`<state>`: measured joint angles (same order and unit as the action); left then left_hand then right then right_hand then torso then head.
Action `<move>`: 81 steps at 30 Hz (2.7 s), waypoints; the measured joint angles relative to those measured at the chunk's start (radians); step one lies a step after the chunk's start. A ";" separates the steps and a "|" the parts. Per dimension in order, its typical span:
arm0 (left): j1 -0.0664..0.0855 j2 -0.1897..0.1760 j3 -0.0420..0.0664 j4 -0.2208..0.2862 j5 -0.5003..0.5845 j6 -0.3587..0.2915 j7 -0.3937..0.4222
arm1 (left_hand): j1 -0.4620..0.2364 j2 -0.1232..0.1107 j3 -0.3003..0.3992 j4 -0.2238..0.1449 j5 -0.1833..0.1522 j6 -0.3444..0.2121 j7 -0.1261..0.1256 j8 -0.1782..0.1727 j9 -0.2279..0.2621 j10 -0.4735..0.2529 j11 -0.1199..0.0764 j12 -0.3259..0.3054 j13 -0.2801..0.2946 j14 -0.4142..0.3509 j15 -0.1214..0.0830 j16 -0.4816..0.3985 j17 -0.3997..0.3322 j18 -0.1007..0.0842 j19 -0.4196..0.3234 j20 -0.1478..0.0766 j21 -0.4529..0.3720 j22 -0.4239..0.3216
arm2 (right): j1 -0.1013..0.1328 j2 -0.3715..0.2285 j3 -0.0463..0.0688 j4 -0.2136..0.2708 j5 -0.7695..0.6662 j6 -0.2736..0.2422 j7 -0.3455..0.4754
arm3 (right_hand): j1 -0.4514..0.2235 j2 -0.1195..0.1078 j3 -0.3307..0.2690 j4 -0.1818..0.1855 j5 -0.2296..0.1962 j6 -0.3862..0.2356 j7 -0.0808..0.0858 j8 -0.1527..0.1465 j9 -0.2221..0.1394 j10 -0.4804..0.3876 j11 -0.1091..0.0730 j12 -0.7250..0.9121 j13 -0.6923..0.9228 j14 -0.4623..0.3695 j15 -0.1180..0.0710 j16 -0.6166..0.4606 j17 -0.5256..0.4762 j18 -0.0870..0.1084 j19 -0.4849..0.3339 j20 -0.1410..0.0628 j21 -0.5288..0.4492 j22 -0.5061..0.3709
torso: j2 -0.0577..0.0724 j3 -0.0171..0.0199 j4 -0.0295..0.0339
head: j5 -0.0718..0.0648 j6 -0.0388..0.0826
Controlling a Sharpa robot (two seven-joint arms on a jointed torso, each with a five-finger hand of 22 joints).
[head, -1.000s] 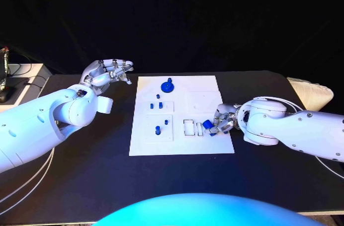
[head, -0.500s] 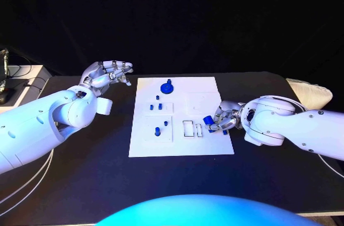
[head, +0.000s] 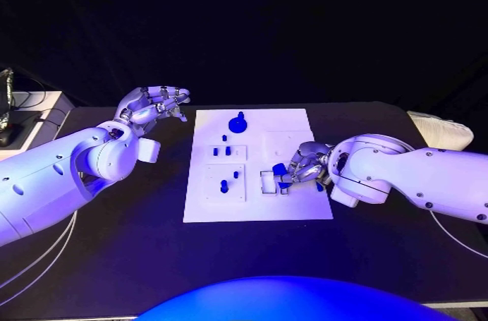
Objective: Assemble the parts on the task board
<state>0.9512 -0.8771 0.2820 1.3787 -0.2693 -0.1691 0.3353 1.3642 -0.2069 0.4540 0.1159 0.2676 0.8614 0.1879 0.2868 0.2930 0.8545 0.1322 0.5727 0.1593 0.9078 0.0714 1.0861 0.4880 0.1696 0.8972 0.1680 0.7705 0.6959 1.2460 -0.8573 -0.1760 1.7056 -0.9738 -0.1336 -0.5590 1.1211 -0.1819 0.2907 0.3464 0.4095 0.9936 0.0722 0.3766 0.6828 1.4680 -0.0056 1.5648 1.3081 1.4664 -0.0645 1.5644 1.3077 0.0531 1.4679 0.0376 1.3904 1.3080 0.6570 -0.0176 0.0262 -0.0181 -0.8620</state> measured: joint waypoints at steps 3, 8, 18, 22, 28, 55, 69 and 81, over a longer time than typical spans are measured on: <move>0.000 0.000 0.000 0.000 0.000 0.001 0.000 | 0.000 0.000 0.000 0.000 0.000 0.000 0.000 0.000 0.000 0.000 0.000 0.000 0.000 0.000 0.000 0.000 0.001 0.000 0.000 0.000 0.000 -0.001 | -0.006 0.021 -0.001 -0.013 0.011 0.000 -0.001 | -0.018 -0.003 0.012 -0.010 -0.024 0.002 0.000 0.000 0.005 0.000 0.000 0.000 0.000 0.000 0.000 0.000 0.000 0.000 0.000 0.000 0.000 0.000 | 0.000 0.0003 0.0001 | 0.001 -0.002; 0.000 -0.001 0.000 0.001 0.000 0.004 -0.001 | 0.000 0.000 0.000 0.000 0.000 0.000 0.000 0.000 0.000 0.000 0.000 0.000 -0.002 0.000 0.000 0.000 0.001 0.000 0.000 0.000 0.000 -0.002 | -0.014 0.047 -0.002 -0.027 0.013 -0.002 -0.002 | -0.036 -0.009 0.050 -0.048 -0.053 0.004 -0.001 -0.002 0.006 0.000 0.000 -0.004 0.000 0.000 0.000 0.000 0.000 0.000 0.000 0.000 0.000 0.000 | 0.000 0.0009 0.0001 | 0.004 -0.003; 0.000 -0.002 0.000 0.003 0.000 0.008 -0.001 | 0.000 0.000 0.000 0.000 0.000 0.000 0.000 0.000 -0.001 0.000 0.000 0.000 -0.002 0.000 0.000 0.000 0.001 0.000 0.004 -0.004 0.000 -0.002 | -0.019 0.081 -0.002 -0.063 -0.022 -0.020 -0.005 | -0.058 -0.019 0.059 -0.057 -0.085 0.006 -0.003 -0.004 0.013 0.000 0.000 -0.008 0.000 0.000 0.000 0.000 0.000 0.000 0.000 0.000 -0.004 0.000 | 0.000 0.0008 -0.0004 | 0.007 -0.005; 0.000 -0.003 0.000 0.004 0.001 0.010 -0.001 | 0.000 0.000 0.000 0.000 0.000 0.000 0.000 0.000 -0.001 0.000 0.000 0.000 -0.002 0.000 0.000 0.000 0.001 0.000 0.004 -0.004 0.000 -0.002 | -0.023 0.090 -0.002 -0.072 -0.044 -0.023 -0.006 | -0.070 -0.022 0.040 -0.058 -0.108 0.009 -0.006 -0.004 0.015 0.000 0.000 -0.012 0.000 0.000 0.000 0.000 0.000 0.000 0.000 0.000 -0.010 0.000 | 0.000 0.0011 -0.0002 | 0.009 -0.006; 0.000 -0.005 0.000 0.005 0.001 0.012 -0.002 | 0.000 0.000 0.000 0.000 0.000 0.000 0.000 0.000 -0.001 0.000 0.000 0.000 -0.003 0.000 0.000 0.000 0.001 0.000 0.004 -0.004 0.000 -0.003 | -0.026 0.096 -0.002 -0.079 -0.068 -0.020 -0.008 | -0.076 -0.018 0.015 -0.055 -0.141 0.013 -0.010 -0.003 0.018 0.000 0.000 -0.016 0.000 0.000 0.000 0.000 0.000 0.000 0.000 0.000 -0.016 0.000 | 0.000 0.0009 -0.0002 | 0.012 -0.009; 0.000 -0.009 0.000 0.008 0.002 0.016 -0.003 | 0.000 0.000 0.003 0.003 0.000 0.000 0.000 0.000 -0.001 0.000 0.000 0.000 -0.004 0.000 0.000 0.000 0.001 0.000 0.003 -0.004 -0.004 -0.004 | -0.029 0.098 -0.002 -0.079 -0.114 0.024 -0.011 | -0.092 -0.002 -0.008 -0.054 -0.154 0.014 -0.011 -0.002 0.019 0.000 0.000 -0.016 -0.001 0.000 0.000 0.000 0.000 0.000 0.000 0.000 -0.016 -0.001 | 0.000 0.0012 -0.0010 | 0.017 -0.011; 0.000 -0.010 0.000 0.009 0.002 0.016 -0.004 | 0.000 0.000 0.000 0.006 0.000 0.000 0.000 0.000 -0.002 0.000 0.000 -0.004 -0.005 0.000 0.000 0.000 0.001 0.000 0.003 -0.004 -0.004 -0.005 | -0.031 0.106 -0.002 -0.088 -0.118 0.004 -0.011 | -0.167 0.054 -0.120 -0.055 -0.169 0.014 -0.011 -0.002 0.032 0.000 0.000 -0.020 -0.001 0.000 0.000 0.000 0.000 0.000 0.000 0.000 -0.019 0.000 | 0.000 0.0012 -0.0009 | 0.016 -0.011; 0.000 -0.011 0.000 0.009 0.002 0.016 -0.004 | 0.000 0.000 0.000 0.006 0.000 0.000 0.000 0.000 -0.002 0.000 0.000 -0.004 -0.005 0.000 0.000 0.000 0.001 0.000 0.003 -0.004 -0.004 -0.005 | -0.033 0.101 -0.002 -0.068 -0.120 -0.001 -0.010 | -0.219 0.069 -0.203 -0.052 -0.200 0.014 -0.011 -0.001 0.036 0.000 0.000 -0.020 -0.001 0.000 0.000 0.000 0.000 0.000 0.000 0.000 -0.019 0.000 | 0.000 0.0016 -0.0011 | 0.017 -0.011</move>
<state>0.9512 -0.8878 0.2819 1.3878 -0.2670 -0.1533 0.3312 1.3643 -0.2069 0.4539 0.1215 0.2676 0.8614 0.1879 0.2868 0.2915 0.8545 0.1321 0.5685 0.1543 0.9078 0.0715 1.0861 0.4892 0.1697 0.9007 0.1644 0.7670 0.6909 1.2132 -0.7558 -0.1784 1.6375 -1.0937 -0.1346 -0.5692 0.9020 -0.1125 0.0875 0.2940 0.2098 1.0079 0.0608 0.3751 0.7190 1.4678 -0.0057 1.5446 1.3073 1.4664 -0.0646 1.5644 1.3074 0.0532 1.4678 0.0378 1.3711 1.3079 0.6568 -0.0160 0.0251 -0.0015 -0.8728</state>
